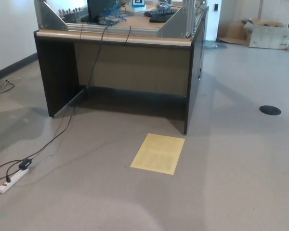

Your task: A person hands over a black lunchbag to the robot and the robot uses its left hand to grab the strips of the lunchbag, the gives it back to the person.

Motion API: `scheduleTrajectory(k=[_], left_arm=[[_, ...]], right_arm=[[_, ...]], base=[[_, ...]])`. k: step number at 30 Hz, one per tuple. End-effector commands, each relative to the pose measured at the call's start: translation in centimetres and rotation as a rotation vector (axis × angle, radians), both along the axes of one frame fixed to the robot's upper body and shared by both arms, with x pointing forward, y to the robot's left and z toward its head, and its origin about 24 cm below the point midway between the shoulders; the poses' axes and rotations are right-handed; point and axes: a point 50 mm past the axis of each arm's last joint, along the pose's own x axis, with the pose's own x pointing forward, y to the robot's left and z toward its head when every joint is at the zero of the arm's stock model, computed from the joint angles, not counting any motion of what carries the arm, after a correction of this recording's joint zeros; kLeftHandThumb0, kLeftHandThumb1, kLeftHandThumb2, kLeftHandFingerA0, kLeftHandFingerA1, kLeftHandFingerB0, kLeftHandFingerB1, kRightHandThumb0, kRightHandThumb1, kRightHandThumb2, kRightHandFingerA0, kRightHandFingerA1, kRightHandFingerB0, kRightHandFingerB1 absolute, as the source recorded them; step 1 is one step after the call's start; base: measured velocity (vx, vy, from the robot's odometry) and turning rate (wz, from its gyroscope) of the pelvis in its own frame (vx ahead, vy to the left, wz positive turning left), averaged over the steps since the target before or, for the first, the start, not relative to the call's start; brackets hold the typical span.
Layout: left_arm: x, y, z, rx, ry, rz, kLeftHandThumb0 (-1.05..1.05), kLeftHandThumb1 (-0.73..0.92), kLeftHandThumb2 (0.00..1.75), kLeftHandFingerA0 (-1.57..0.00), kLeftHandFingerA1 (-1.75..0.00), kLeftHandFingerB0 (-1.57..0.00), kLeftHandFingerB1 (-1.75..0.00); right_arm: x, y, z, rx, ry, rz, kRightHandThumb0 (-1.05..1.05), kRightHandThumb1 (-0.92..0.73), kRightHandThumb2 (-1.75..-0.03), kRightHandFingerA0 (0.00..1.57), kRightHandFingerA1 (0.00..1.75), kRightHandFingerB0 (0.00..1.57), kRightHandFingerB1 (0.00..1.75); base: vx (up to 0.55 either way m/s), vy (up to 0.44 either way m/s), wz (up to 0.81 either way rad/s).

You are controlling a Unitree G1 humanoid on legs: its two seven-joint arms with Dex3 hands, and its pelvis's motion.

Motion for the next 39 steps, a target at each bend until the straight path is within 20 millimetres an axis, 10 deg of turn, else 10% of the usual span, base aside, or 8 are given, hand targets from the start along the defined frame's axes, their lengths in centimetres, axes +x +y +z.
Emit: scheduleTrajectory(k=[1, 20, 39], left_arm=[[-0.4, 0.8, 3.0, 0.037, -0.295, -0.025, -0.21, 0.47, 0.55, -0.33, -0.36, -0.34, -0.32], [6.8, -6.8, 25.5, 0.326, -1.014, -0.486, -0.28, 0.47, 0.58, -0.30, -0.33, -0.28, -0.34], [9.2, -18.8, 33.8, 0.426, -1.218, -0.653, -0.34, 0.45, 0.54, -0.32, -0.33, -0.27, -0.32]], right_arm=[[0.0, -0.3, 1.3, -0.045, -0.190, -0.034, -0.39, -0.58, -0.57, 0.57, 0.45, 0.29, 0.30], [0.7, -0.2, 1.6, -0.007, -0.203, -0.017, -0.40, -0.61, -0.58, 0.51, 0.45, 0.25, 0.29], [1.4, 0.7, 1.7, -0.023, -0.225, 0.006, -0.42, -0.58, -0.58, 0.55, 0.46, 0.28, 0.30]], base=[[0.00, 0.000, 0.00], [0.00, 0.000, 0.00], [0.00, 0.000, 0.00]])
